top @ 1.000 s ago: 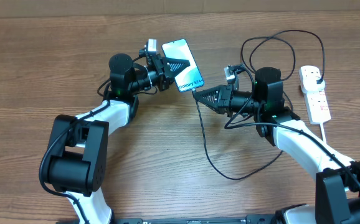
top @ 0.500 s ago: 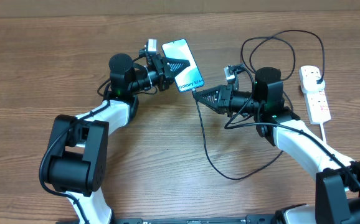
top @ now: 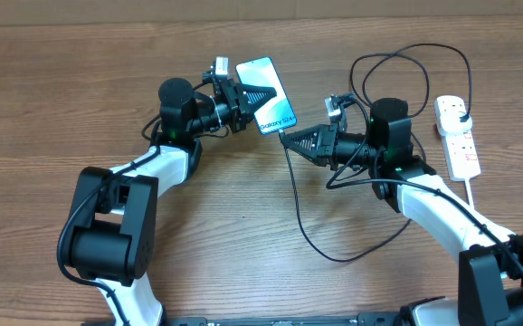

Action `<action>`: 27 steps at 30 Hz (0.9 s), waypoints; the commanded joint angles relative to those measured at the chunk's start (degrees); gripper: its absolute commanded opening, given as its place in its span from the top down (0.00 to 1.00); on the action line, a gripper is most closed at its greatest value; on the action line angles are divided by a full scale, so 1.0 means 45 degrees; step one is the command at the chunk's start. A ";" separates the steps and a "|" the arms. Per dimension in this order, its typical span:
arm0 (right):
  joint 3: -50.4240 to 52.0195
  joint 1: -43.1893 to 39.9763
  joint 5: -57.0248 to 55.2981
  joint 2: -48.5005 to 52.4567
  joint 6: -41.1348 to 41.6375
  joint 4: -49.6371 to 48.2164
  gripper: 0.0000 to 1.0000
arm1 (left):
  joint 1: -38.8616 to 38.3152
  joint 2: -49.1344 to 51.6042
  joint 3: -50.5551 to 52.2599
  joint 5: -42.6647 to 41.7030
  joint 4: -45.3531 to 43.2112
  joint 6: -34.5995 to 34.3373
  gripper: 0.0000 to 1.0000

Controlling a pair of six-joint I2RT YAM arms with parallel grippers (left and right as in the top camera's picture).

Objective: Plug charger to phone and switch on socket

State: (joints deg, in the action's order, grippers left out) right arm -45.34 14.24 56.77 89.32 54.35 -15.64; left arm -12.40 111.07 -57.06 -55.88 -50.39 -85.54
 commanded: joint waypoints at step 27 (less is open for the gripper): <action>0.0005 -0.0097 -0.0413 0.0039 -0.0121 -0.0083 0.96 | -0.0253 0.0034 -0.0306 -0.1273 -0.0102 0.0369 0.96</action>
State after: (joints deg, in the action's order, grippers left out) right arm -45.34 14.24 57.17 89.32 54.17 -15.38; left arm -12.36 111.07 -57.06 -57.25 -50.39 -85.49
